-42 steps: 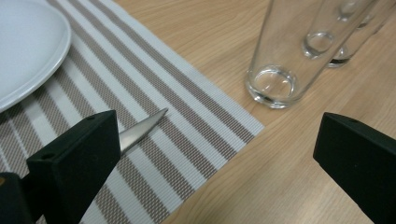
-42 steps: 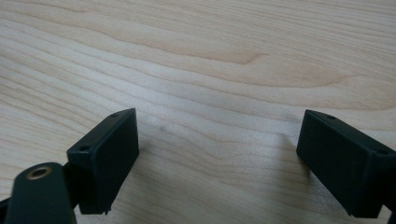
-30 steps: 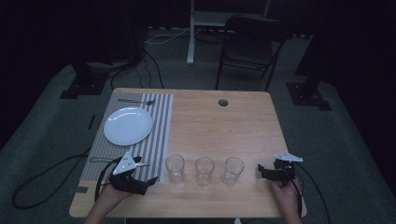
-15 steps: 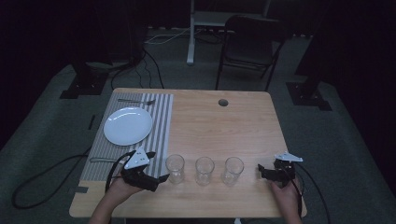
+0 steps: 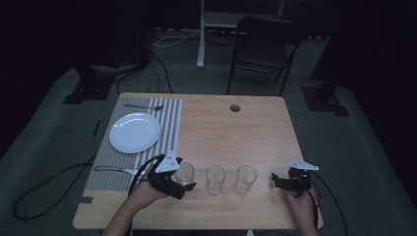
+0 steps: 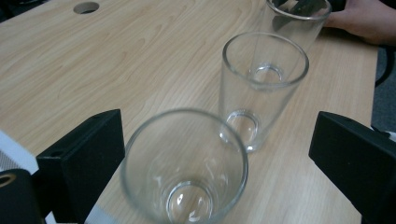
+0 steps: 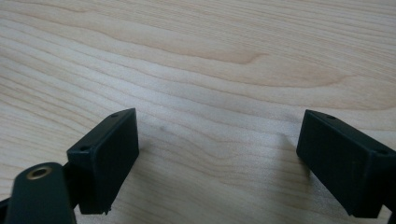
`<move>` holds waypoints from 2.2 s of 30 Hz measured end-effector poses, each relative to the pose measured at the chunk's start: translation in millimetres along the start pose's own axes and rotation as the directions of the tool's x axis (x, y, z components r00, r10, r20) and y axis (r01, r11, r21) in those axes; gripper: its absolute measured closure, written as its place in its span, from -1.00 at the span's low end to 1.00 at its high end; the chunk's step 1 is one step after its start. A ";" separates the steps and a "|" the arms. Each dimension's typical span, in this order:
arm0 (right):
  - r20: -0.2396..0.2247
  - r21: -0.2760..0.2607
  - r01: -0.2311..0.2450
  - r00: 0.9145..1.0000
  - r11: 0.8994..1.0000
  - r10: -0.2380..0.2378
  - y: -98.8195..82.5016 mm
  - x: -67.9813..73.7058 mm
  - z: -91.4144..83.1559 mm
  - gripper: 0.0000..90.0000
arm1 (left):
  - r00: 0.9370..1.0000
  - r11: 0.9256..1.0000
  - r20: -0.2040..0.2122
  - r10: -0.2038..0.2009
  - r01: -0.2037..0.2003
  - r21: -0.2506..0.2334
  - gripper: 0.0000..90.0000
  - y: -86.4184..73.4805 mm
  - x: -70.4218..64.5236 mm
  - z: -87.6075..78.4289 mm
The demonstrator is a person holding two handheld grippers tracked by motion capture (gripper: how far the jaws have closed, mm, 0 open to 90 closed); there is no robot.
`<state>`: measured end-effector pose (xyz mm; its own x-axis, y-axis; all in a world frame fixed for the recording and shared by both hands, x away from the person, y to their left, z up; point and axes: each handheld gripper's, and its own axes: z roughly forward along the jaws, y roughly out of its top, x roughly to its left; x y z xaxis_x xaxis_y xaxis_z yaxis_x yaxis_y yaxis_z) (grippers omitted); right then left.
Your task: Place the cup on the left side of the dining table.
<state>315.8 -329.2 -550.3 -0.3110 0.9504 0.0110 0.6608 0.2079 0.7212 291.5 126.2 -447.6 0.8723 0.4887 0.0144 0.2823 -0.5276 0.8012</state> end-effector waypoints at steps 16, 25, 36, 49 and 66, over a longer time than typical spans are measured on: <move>0.000 -0.001 0.001 1.000 1.000 -0.001 0.0 -0.1 0.1 -0.72 | 0.996 0.997 0.065 0.057 -0.060 0.055 -0.91 33.1 -14.1 34.5; 0.000 -0.001 0.001 1.000 1.000 -0.001 -0.1 -0.1 0.1 -0.72 | 0.993 0.986 0.086 0.079 -0.091 0.138 -0.91 45.0 -25.4 54.7; -0.001 -0.001 0.001 1.000 1.000 -0.001 -0.1 -0.2 0.1 -0.72 | 1.000 0.977 0.028 0.011 -0.017 0.214 -0.91 54.6 -36.7 72.0; -0.001 -0.001 0.000 1.000 1.000 0.000 0.0 -0.1 0.0 -0.72 | 0.991 0.958 -0.135 -0.008 0.046 0.282 -0.67 61.3 -51.7 87.2; -0.001 -0.002 0.002 1.000 1.000 -0.002 -0.1 -0.2 0.1 -0.72 | 0.999 0.946 -0.051 0.009 0.008 0.323 -0.36 66.0 -45.6 87.7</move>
<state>315.9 -329.5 -550.4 -0.3125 0.9499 0.0102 0.6592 0.2091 0.7223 305.4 8.1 -447.8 0.8535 0.5185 0.0523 0.4029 -0.7201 0.5649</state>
